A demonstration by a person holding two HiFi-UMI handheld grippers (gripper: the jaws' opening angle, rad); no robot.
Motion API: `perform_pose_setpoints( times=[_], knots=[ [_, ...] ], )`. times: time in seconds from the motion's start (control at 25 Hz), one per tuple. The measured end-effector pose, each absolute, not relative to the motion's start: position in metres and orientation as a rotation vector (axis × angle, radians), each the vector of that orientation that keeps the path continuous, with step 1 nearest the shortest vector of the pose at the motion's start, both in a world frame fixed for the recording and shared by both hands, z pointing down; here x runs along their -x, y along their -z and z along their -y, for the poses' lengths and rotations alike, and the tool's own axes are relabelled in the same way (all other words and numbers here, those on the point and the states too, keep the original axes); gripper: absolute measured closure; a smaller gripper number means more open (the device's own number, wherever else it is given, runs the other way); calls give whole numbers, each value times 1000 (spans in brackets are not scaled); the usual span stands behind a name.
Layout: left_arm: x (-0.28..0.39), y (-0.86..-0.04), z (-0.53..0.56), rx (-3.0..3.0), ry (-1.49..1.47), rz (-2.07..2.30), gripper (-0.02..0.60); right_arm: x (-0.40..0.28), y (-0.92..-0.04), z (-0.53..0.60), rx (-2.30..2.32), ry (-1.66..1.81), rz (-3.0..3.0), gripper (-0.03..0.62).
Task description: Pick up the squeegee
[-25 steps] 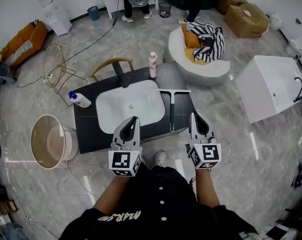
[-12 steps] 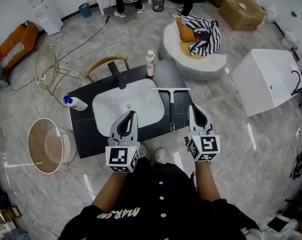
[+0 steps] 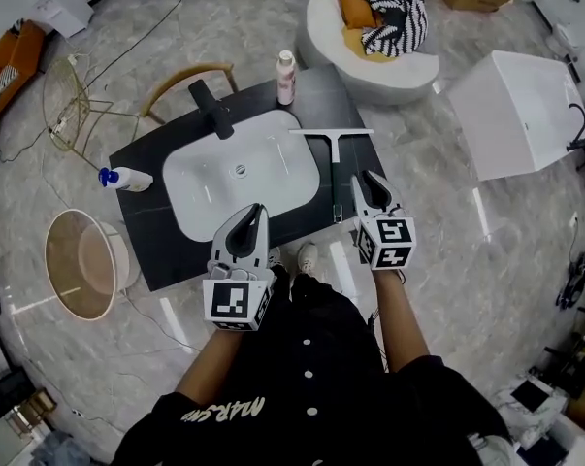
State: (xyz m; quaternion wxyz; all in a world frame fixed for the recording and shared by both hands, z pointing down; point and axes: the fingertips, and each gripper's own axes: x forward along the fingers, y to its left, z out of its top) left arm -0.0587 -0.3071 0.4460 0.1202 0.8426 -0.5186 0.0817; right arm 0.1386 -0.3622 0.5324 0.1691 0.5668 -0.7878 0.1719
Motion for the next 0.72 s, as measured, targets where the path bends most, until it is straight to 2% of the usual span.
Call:
perform_pose_setpoints(
  times=[0.08,0.24,0.6,0.72],
  knots=[
    [57,-459,310,-2463,-264,1489,560,-138,-571,370,-1569,-579,2173,478],
    [51,-493,312,-2437,-337,1425,560,-133,-644,379,-1478,-743,2066,413],
    [51,-540,323,-2369,-391,1378,560,-126,-735,401,-1423,-759,1897,407],
    [58,-551,324,-2345,-409,1384,560,-124,-745,403,-1421,-764,1883,427]
  ],
)
